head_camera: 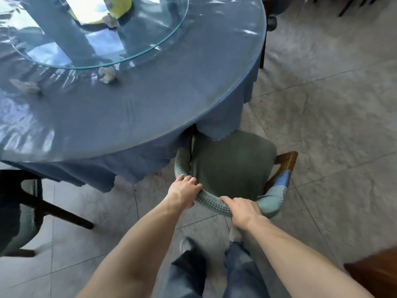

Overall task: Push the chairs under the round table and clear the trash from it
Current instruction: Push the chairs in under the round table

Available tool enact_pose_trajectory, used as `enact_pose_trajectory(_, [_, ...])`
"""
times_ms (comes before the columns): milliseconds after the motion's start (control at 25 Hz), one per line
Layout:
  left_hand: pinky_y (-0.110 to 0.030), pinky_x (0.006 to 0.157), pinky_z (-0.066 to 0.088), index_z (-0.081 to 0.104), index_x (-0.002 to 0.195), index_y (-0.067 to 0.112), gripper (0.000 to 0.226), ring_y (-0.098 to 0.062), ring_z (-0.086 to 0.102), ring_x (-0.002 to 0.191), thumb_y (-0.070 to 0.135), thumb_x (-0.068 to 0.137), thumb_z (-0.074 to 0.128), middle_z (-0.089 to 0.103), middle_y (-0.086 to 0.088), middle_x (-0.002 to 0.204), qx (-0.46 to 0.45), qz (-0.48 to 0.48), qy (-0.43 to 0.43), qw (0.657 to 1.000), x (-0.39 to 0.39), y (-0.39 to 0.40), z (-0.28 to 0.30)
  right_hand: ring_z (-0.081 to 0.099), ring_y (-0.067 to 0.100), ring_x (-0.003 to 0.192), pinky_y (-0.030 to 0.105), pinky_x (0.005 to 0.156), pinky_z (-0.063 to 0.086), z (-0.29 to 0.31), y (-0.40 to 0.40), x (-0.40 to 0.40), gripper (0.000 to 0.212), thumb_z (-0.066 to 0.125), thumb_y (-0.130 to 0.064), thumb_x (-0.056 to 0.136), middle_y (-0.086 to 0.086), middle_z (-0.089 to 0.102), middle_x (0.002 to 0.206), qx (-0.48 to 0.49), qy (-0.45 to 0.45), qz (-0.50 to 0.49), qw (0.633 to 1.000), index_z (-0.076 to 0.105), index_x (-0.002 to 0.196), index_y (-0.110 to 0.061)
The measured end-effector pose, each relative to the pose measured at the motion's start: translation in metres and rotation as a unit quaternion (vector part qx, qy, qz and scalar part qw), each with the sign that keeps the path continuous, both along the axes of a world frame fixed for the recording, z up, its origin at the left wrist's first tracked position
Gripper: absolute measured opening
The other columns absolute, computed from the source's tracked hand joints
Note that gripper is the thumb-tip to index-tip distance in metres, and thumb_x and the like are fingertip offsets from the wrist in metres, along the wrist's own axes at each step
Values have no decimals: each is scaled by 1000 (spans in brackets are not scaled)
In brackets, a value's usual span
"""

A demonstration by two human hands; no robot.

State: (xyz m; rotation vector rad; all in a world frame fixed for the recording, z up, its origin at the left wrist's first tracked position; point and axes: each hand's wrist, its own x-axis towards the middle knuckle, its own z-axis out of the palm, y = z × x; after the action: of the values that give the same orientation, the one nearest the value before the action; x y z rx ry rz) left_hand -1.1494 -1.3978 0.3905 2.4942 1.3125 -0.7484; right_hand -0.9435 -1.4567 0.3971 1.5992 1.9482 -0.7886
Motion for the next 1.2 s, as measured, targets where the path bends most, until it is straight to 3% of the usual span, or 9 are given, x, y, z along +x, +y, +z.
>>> enact_pose_trajectory(160, [-37, 109, 35, 60, 120, 23, 32, -24, 58, 117, 30, 89, 60, 63, -2, 118, -9, -17, -34, 999, 5, 4, -3, 61, 32, 113, 43, 91, 48, -2, 1, 3, 77, 50, -8, 87, 3, 62, 127, 7, 3, 41, 999, 23, 150, -43])
enact_pose_trajectory(320, [-37, 89, 51, 68, 106, 19, 21, -27, 67, 99, 19, 89, 55, 71, -3, 104, 2, -23, -4, 1000, 9, -6, 9, 60, 33, 114, 43, 92, 47, 4, 2, 8, 81, 47, -3, 89, 7, 63, 125, 6, 11, 73, 997, 20, 154, -43])
enact_pose_trajectory(520, [-39, 80, 50, 68, 103, 15, 20, -29, 67, 96, 15, 90, 54, 70, -6, 102, -8, -16, 24, 1000, 31, -40, 30, 59, 34, 116, 40, 92, 46, 18, -2, 33, 82, 48, -3, 88, 8, 63, 127, -11, 16, 163, 986, 19, 154, -42])
enact_pose_trajectory(760, [-39, 77, 50, 68, 100, 13, 21, -31, 67, 92, 14, 87, 53, 71, -7, 101, -14, 68, 35, 997, 46, -81, 46, 62, 32, 109, 40, 85, 47, 25, 9, 46, 81, 45, -8, 90, 5, 66, 120, -5, 28, 276, 961, 16, 151, -52])
enact_pose_trajectory(960, [-40, 75, 49, 68, 99, 10, 20, -34, 67, 92, 12, 86, 53, 71, -11, 101, -37, 151, 32, 987, 71, -124, 44, 59, 27, 118, 41, 90, 50, 16, 11, 61, 77, 44, -5, 92, -4, 60, 135, 7, 35, 354, 935, 23, 149, -53])
enact_pose_trajectory(1200, [-39, 76, 50, 68, 101, 10, 21, -35, 68, 93, 12, 87, 53, 71, -12, 102, -50, 214, 36, 975, 76, -156, 32, 53, 23, 128, 43, 93, 46, 4, -8, 58, 79, 49, -4, 88, -8, 53, 143, 11, 50, 358, 932, 25, 150, -47])
